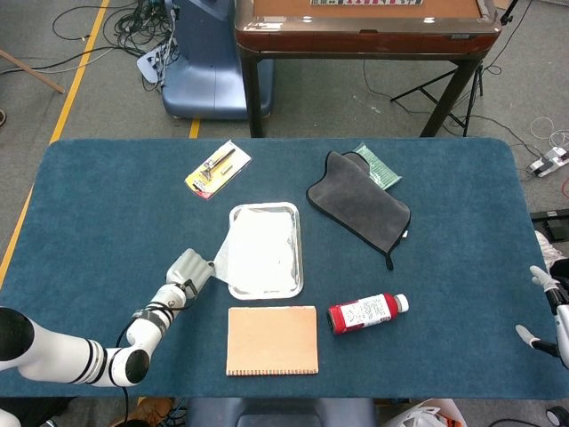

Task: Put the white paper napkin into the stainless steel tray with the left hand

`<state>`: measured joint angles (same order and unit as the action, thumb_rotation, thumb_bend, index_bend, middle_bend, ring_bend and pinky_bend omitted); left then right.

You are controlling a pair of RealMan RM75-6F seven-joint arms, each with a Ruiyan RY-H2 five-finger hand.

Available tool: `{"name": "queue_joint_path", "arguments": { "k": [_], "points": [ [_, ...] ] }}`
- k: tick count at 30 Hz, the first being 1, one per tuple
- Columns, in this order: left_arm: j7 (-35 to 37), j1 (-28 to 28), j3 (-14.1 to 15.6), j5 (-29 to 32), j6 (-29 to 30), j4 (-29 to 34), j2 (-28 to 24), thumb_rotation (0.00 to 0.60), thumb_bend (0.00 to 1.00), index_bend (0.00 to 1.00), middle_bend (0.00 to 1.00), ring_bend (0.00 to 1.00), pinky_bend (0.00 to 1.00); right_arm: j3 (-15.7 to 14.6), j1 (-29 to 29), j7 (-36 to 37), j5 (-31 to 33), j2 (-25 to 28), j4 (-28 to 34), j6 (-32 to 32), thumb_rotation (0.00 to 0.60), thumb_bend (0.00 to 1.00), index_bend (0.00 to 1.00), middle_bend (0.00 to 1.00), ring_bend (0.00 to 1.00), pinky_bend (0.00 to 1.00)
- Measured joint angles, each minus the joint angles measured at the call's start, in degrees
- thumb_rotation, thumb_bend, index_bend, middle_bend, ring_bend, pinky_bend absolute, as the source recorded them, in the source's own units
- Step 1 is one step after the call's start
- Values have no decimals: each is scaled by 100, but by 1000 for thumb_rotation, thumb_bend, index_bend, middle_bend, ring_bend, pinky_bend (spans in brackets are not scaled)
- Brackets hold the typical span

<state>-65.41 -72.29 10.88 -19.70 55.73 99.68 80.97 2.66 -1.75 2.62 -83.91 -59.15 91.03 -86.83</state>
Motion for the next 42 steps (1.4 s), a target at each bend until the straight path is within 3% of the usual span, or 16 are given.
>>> {"name": "queue_joint_path", "arguments": {
  "k": [42],
  "points": [
    [10,-207,-158,-328,358,563,148,600,565,213,1000,1000,1000,7,-32,97,59,-23,-86,26,600,134,136,249,161,212]
  ]
}}
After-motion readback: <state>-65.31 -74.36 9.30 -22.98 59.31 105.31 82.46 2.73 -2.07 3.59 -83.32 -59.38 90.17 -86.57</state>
